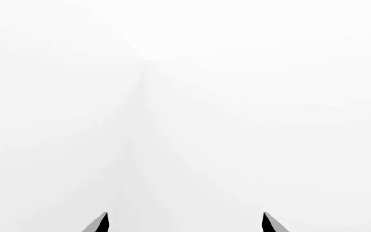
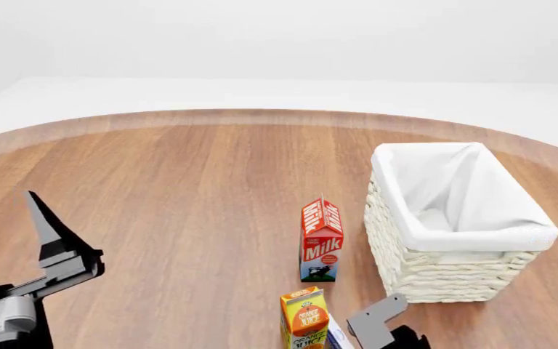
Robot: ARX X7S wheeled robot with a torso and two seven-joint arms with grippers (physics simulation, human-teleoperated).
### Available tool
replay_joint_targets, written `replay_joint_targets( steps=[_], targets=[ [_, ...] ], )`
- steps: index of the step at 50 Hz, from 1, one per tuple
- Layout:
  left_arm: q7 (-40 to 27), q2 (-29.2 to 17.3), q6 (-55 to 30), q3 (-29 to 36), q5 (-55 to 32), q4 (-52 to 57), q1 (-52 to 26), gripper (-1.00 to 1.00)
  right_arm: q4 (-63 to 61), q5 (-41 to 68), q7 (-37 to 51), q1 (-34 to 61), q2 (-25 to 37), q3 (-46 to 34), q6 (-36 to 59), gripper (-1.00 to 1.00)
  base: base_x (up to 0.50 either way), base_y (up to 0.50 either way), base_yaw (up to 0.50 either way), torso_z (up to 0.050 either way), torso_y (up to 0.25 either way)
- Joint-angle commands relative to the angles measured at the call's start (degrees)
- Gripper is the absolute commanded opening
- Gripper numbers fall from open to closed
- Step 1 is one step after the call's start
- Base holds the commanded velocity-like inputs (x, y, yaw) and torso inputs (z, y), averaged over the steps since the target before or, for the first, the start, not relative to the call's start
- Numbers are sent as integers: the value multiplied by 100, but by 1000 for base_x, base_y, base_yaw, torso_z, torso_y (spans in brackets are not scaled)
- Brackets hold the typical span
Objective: Pick up the cream cheese box and the butter, and put them in the basket.
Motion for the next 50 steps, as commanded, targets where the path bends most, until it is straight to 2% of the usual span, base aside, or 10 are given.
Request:
replay_joint_targets(
  steps=[1,34,35,50],
  targets=[
    [97,96,-2,-123,116,-30,3,100,73,-147,-184,-3,-156,77,-39,100,0,0,0,0,0],
    [50,66,-33,-52,112,-115,-33,100,615,-358,-416,117,-404,-127,-241,100,0,0,0,0,0],
    [50,63,-34,-50,110,-112,-33,100,553,-503,-410,140,-367,-236,-270,-100,0,0,0,0,0],
    [31,53,-37,-10,113,-127,-35,100,508,-725,-355,174,-314,-379,-324,-100,0,0,0,0,0]
  ],
)
